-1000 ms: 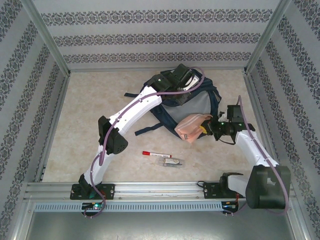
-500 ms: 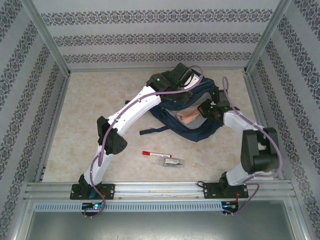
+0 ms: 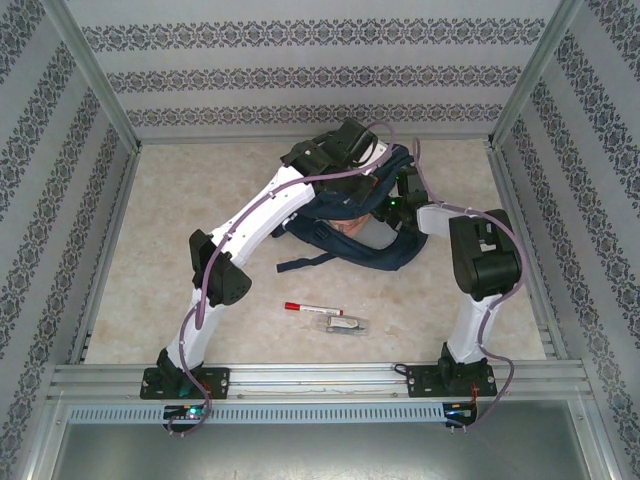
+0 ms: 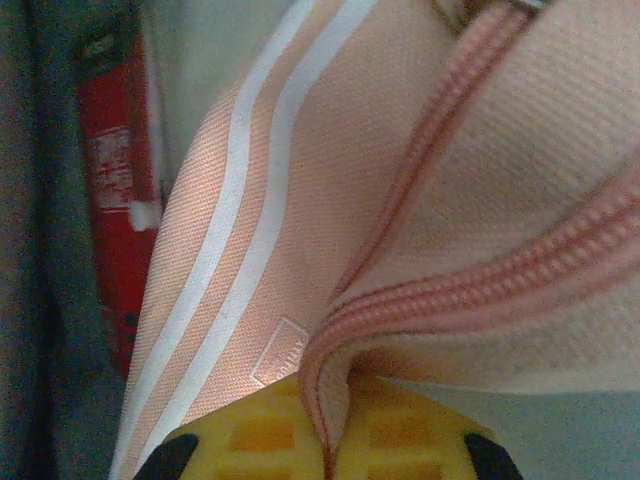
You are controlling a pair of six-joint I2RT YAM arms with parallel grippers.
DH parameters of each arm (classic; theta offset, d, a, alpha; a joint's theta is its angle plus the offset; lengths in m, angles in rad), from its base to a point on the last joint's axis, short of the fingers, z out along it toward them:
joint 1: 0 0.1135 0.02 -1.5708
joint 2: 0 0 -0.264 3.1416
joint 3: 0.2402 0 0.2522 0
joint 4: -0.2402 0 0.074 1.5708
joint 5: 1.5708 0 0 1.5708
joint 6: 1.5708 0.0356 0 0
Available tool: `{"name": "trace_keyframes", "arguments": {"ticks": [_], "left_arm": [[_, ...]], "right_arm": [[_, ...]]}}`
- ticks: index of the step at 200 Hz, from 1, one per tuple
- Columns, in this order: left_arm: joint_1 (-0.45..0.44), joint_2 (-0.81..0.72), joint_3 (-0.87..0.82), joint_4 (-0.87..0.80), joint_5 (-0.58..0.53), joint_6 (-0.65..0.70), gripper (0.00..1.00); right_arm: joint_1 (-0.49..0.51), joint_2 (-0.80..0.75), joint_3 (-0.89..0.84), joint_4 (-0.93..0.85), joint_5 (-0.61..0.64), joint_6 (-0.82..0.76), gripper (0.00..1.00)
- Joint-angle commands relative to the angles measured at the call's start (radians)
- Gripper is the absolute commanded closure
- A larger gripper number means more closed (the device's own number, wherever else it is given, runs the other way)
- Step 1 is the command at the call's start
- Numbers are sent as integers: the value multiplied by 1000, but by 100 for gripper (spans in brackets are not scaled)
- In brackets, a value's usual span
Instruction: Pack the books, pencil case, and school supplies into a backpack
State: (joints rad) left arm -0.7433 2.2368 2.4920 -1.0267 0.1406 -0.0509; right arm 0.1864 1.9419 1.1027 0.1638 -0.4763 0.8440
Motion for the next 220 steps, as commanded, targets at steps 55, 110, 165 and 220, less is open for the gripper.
{"name": "trace_keyframes", "arguments": {"ticks": [55,110,165,220], "left_arm": [[38,-113,35,120,184,-52,100],[56,-123,11,123,255,-59,100],[63,-132,-16,108,287,-53,100],[119,-182,-165,135,286,-80,100]], "right_arm": [[29,-83,1,0,-50,-270,100],[45,64,50,31,-132,-190,100],[74,154,32,381,-210,107,77],[-11,56,-67,341,-218,146,59]]}}
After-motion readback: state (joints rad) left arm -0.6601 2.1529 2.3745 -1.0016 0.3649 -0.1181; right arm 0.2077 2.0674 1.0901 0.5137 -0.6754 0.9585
